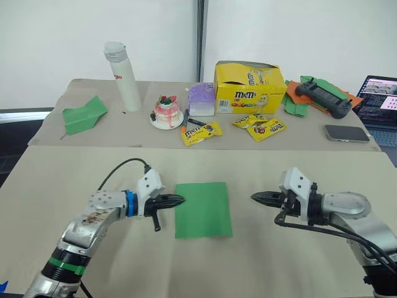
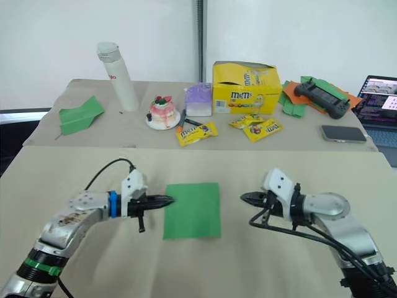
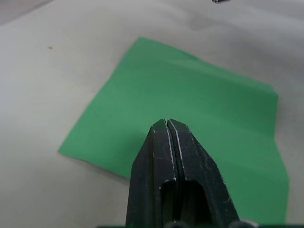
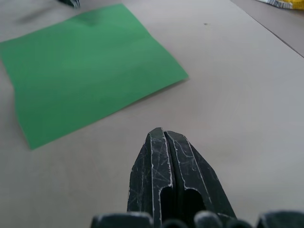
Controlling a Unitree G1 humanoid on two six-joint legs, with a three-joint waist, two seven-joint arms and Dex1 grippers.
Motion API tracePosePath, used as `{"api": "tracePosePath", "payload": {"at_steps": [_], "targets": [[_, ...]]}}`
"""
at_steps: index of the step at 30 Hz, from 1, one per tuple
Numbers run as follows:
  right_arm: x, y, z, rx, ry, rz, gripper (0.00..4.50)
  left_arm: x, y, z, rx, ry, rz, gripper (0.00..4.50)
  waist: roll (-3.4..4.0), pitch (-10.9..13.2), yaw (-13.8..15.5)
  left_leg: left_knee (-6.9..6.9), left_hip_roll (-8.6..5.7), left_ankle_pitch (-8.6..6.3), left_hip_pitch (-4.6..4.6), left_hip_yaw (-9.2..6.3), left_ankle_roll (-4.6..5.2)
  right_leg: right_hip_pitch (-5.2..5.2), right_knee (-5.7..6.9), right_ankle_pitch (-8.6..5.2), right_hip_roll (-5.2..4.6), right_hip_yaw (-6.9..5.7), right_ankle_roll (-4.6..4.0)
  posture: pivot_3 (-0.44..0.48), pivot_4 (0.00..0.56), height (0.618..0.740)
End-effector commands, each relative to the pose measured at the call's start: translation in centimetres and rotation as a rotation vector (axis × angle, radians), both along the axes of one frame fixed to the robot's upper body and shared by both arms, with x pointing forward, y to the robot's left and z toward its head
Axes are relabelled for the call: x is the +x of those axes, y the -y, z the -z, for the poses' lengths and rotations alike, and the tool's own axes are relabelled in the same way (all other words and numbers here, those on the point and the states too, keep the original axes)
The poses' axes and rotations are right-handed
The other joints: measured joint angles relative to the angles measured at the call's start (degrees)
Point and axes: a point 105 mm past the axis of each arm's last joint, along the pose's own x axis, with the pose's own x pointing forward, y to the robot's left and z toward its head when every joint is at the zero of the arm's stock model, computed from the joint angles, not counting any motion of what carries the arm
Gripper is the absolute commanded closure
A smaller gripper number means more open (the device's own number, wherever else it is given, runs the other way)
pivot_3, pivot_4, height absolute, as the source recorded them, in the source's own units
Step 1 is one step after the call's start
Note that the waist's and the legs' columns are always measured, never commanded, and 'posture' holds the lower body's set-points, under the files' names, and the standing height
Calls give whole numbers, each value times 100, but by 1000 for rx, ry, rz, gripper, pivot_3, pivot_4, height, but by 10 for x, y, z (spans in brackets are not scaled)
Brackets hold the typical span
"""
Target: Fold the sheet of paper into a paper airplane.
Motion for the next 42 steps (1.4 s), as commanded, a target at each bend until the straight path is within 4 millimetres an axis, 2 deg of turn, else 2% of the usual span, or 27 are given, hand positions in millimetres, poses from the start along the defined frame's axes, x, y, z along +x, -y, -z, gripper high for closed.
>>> {"api": "tracePosePath", "payload": {"at_steps": [1,5,12,18,24,31,39,42], "targets": [[-2,-10,1,-12,9,-11,4500,2,10,5,2,12,12,4478,0,0,0,0,0,0,0,0,0,-1,0,0,0,0,0,0,150,740],[-2,-10,19,-113,-23,4,4500,-5,6,36,111,-54,-11,4478,3,-3,4,1,0,0,4,-1,0,4,1,0,0,0,0,0,150,740],[-3,-26,30,-135,-29,-64,4500,-12,-2,53,175,-105,-48,4478,6,-22,-8,1,0,0,25,-1,0,20,4,-1,0,0,0,0,150,740],[2,-43,31,-54,-43,-112,4500,-8,-2,52,169,-102,-72,4478,4,-32,-18,-6,1,-1,81,-2,2,77,-4,-5,2,-1,-3,0,150,740],[10,-53,17,132,-61,-107,4500,-4,-2,49,158,-91,-93,4478,6,-33,-4,-5,1,-3,86,-3,5,85,-6,-6,1,-1,-3,0,150,740],[14,-81,0,278,-68,-182,4500,-2,1,45,132,-90,-95,4478,7,-34,-1,-5,1,-3,88,-4,5,86,-3,-5,2,-2,-3,0,150,740],[21,-107,16,260,-71,-224,4500,-2,4,40,101,-96,-99,4478,9,-33,26,-5,0,-3,88,-4,5,86,-3,-5,1,-3,-3,0,150,740],[21,-116,26,253,-75,-240,4500,-3,-2,38,94,-109,-107,4478,9,-33,4,-6,1,-3,88,-4,5,85,-3,-6,1,-3,-3,0,150,740]]}}
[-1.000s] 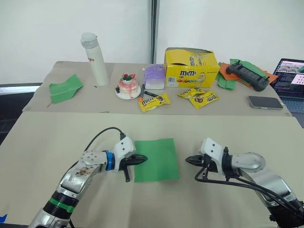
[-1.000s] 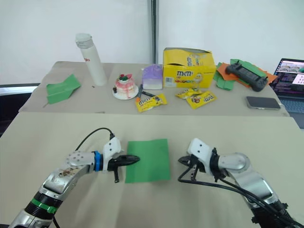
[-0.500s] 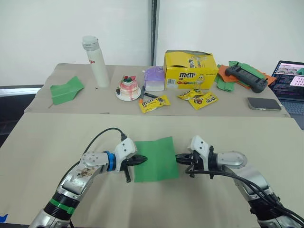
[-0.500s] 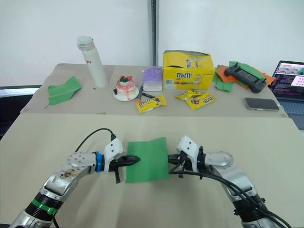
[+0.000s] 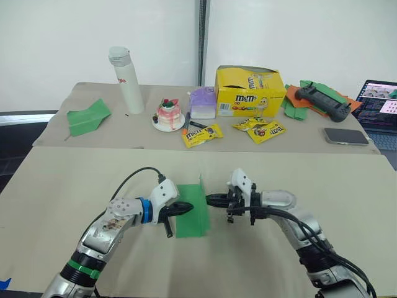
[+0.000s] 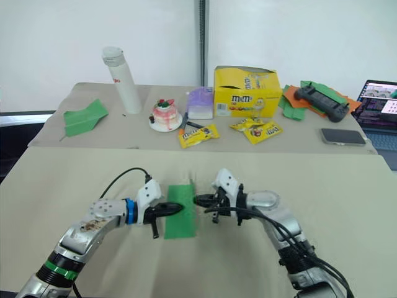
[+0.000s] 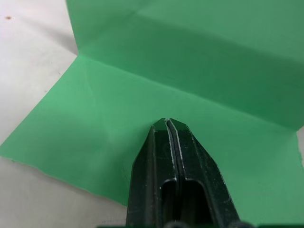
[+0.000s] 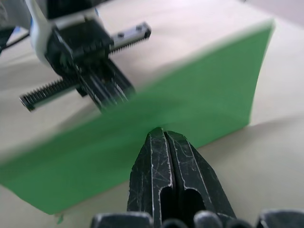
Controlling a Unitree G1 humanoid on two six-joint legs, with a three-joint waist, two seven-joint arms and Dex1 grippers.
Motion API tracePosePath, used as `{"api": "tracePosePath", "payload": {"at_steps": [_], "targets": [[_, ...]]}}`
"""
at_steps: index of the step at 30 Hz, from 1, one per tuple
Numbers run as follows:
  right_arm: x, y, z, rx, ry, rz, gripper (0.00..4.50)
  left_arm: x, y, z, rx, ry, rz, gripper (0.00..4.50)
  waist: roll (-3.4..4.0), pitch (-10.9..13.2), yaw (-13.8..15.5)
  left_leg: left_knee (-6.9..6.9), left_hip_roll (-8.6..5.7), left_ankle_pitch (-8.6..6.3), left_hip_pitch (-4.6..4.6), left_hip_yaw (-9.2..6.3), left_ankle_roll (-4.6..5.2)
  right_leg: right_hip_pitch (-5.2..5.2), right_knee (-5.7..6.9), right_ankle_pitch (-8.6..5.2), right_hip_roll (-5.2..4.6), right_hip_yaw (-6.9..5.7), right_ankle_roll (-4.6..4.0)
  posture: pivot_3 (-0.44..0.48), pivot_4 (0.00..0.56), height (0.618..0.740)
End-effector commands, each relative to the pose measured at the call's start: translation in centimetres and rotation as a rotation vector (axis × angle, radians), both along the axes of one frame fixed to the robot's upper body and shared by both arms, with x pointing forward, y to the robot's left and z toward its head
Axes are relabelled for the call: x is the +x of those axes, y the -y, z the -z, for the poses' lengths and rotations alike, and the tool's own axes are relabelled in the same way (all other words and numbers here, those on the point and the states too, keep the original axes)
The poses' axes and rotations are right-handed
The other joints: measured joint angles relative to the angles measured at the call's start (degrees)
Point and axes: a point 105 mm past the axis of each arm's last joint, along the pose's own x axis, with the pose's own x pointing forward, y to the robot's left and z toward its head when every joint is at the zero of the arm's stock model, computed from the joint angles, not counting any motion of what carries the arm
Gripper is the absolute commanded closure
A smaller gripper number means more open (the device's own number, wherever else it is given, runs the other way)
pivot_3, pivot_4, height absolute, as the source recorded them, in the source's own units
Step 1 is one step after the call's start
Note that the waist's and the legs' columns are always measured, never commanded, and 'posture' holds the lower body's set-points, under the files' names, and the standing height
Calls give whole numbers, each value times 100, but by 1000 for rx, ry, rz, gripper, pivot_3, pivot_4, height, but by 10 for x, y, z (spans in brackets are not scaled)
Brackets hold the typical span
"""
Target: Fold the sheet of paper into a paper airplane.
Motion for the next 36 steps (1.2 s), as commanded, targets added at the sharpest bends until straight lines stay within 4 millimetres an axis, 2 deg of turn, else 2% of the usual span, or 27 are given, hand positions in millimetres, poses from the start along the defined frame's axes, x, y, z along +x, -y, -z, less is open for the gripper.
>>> {"api": "tracePosePath", "payload": {"at_steps": [1,6,14,16,18,20,28,30,32,36], "targets": [[1,-13,0,22,42,-32,4500,-1,-20,17,45,-87,-68,4478,0,0,-20,-1,0,0,0,0,0,-2,0,0,0,0,0,0,150,740],[1,-23,18,-30,41,-52,4500,4,-28,7,29,-59,-97,4478,1,1,-66,-11,3,0,0,-1,0,-8,1,-1,4,0,-2,0,150,740],[6,-21,35,-141,69,-61,4500,6,-74,-53,-122,1,-194,4478,-1,2,-187,-19,13,0,1,-5,0,-16,9,-6,10,-6,-11,0,150,740],[7,-22,36,-147,72,-62,4500,9,-73,-63,-154,18,-204,4478,-1,2,-170,-18,11,0,1,-5,0,-12,6,-6,7,-6,-10,0,150,740],[8,-23,35,-145,74,-60,4500,10,-64,-67,-180,20,-185,4478,-2,2,-150,-17,9,0,2,-5,-1,-8,5,-6,4,-7,-10,0,150,740],[9,-25,33,-143,77,-61,4500,10,-51,-65,-194,14,-160,4478,-2,2,-148,-16,8,0,2,-5,-1,-6,4,-6,4,-7,-10,0,150,740],[11,-24,29,-118,76,-30,4500,3,-17,-15,-116,-92,-103,4478,-1,2,-180,-22,8,0,0,-6,-1,-12,3,-6,7,-5,-11,0,150,740],[12,-24,26,-100,74,-14,4500,0,-15,-10,-97,-106,-91,4478,-1,2,-182,-22,8,0,-1,-6,-1,-12,2,-6,7,-5,-11,0,150,740],[14,-25,20,-58,64,7,4500,1,-19,-1,-52,-122,-112,4478,-2,2,-175,-22,8,0,-2,-6,-1,-13,2,-6,7,-5,-11,0,150,740],[19,-24,19,-68,88,21,4500,2,-25,6,-4,-124,-120,4478,-1,2,-174,-21,8,0,0,-6,-1,-11,3,-6,7,-5,-11,0,150,740]]}}
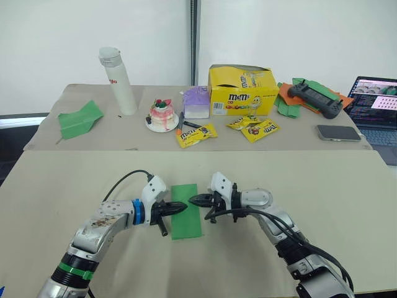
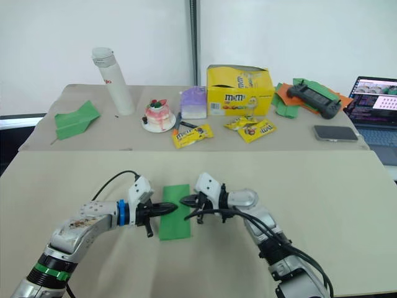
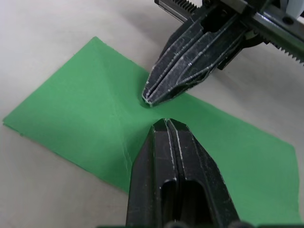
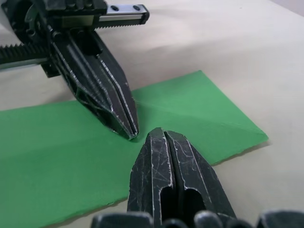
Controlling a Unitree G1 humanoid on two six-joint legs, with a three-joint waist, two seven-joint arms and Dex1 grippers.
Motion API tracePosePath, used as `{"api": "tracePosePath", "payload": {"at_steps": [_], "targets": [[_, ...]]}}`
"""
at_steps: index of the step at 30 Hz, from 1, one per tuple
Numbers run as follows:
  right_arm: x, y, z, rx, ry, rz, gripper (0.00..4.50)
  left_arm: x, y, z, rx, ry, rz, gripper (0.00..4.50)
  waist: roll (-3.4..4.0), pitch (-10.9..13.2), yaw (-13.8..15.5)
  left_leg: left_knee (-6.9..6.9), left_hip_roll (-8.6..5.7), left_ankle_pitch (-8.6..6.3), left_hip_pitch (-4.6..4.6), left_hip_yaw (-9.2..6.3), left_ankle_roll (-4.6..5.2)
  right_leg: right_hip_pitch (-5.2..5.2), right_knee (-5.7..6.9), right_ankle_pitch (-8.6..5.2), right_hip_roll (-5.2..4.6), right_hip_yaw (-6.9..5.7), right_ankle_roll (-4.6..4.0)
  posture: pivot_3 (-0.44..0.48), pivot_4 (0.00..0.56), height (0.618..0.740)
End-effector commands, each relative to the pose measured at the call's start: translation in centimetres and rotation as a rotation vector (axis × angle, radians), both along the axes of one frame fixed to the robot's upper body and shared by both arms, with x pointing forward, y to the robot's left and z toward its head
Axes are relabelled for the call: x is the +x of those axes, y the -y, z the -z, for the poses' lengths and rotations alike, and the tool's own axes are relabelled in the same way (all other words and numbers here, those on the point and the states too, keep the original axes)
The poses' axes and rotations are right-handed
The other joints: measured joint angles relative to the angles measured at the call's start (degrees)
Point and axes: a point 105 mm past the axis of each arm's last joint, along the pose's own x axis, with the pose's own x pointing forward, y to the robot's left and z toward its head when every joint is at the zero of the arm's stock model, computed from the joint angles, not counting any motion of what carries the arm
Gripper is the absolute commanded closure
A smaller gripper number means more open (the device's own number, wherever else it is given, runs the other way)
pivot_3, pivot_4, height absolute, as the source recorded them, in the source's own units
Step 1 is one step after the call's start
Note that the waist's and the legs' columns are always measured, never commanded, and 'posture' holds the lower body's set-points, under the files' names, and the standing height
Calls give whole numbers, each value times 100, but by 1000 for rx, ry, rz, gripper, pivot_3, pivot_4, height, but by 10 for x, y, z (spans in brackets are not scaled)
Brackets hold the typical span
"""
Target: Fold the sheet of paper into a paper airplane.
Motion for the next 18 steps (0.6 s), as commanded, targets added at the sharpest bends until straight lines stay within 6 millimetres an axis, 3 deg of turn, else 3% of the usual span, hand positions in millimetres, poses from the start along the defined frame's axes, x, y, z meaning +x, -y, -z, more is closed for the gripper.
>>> {"api": "tracePosePath", "payload": {"at_steps": [1,7,11,18], "targets": [[10,8,4,-19,10,61,4500,2,-9,10,65,-9,-24,4478,0,0,-1,0,0,0,0,0,0,0,0,0,0,0,0,0,150,740],[34,13,2,-28,55,135,4500,3,-9,10,61,-7,-23,4478,0,0,-6,0,0,0,3,0,0,3,1,0,0,0,0,0,150,740],[55,16,-11,-8,96,173,4500,1,-9,11,61,-11,-18,4478,1,1,-6,0,0,0,3,0,0,2,0,0,0,0,0,0,150,740],[41,8,-36,141,139,46,4500,1,-7,12,59,-11,-15,4478,5,3,-10,-5,0,0,-11,-1,0,-9,-6,0,-1,1,0,0,150,740]]}}
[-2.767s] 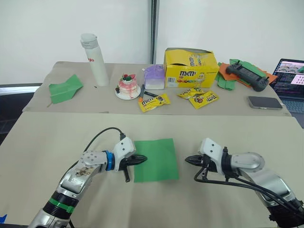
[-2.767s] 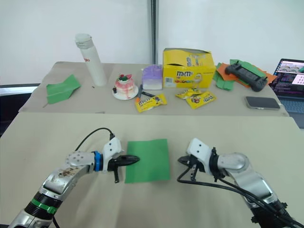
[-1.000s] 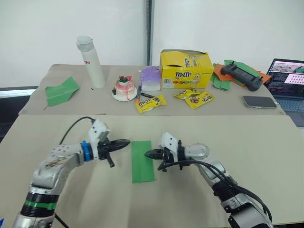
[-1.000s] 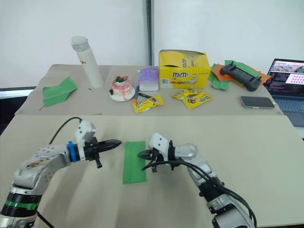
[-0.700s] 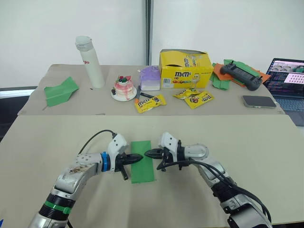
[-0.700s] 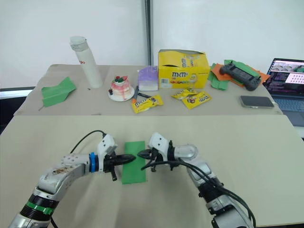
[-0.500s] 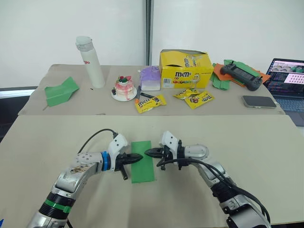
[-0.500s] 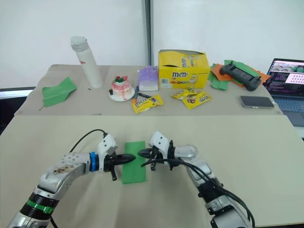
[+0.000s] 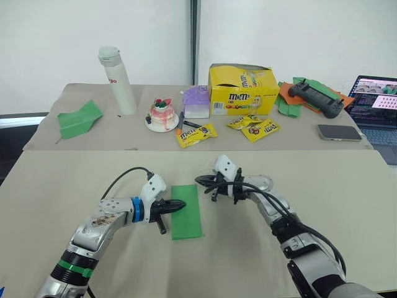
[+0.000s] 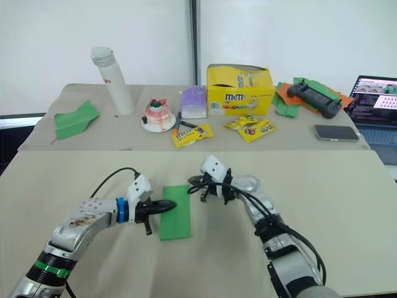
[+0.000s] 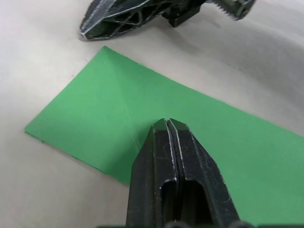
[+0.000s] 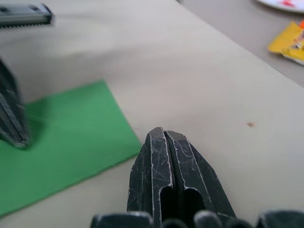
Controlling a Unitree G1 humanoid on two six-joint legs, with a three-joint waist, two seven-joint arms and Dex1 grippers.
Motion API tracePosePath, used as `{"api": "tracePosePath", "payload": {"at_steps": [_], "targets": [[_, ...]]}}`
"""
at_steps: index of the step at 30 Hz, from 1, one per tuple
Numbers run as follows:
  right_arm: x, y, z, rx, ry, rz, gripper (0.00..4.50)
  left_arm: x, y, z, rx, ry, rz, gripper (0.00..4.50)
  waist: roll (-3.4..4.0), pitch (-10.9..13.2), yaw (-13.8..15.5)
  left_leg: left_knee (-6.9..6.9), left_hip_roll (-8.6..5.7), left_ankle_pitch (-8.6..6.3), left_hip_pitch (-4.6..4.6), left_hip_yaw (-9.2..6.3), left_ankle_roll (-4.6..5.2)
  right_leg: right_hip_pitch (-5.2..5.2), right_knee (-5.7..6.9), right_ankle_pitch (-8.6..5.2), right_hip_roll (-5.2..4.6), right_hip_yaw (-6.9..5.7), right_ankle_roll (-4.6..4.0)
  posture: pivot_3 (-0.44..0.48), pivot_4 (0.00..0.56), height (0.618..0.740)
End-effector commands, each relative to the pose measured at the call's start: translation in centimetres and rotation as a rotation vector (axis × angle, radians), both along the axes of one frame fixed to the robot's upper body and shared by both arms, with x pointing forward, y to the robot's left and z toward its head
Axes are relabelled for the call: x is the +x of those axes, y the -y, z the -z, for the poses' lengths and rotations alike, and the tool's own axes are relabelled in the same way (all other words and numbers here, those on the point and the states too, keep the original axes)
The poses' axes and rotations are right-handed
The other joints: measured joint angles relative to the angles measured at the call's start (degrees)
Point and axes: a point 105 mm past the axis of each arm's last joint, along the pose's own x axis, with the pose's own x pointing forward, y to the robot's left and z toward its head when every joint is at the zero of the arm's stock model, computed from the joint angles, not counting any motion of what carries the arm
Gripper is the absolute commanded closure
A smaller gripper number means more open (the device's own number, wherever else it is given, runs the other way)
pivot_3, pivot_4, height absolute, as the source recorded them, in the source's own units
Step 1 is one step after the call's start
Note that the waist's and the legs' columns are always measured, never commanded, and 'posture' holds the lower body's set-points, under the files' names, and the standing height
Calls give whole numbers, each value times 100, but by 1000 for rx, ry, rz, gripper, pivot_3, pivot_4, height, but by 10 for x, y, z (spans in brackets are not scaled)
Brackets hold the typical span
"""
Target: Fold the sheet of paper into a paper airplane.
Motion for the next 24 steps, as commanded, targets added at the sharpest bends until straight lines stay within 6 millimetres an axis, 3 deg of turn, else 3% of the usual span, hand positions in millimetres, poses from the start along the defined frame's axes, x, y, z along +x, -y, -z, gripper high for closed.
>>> {"api": "tracePosePath", "payload": {"at_steps": [1,5,11,24], "targets": [[-8,-5,-21,82,65,-69,4500,-2,-5,14,40,-40,-19,4478,1,0,0,0,0,0,0,0,0,0,1,0,0,0,0,0,150,740],[-19,-6,-16,67,62,-116,4500,-3,-4,14,46,-39,-13,4478,1,1,2,0,0,0,-1,0,0,0,0,0,0,0,0,0,150,740],[-31,-4,11,-57,53,-165,4500,-4,-7,16,52,-42,-12,4478,1,1,-1,0,0,0,0,0,0,-1,0,0,0,0,0,0,150,740],[-86,3,32,-89,-84,-315,4500,-7,-1,17,26,-58,-13,4478,1,0,49,-1,-1,0,6,0,0,8,-4,-1,0,-1,1,0,150,740]]}}
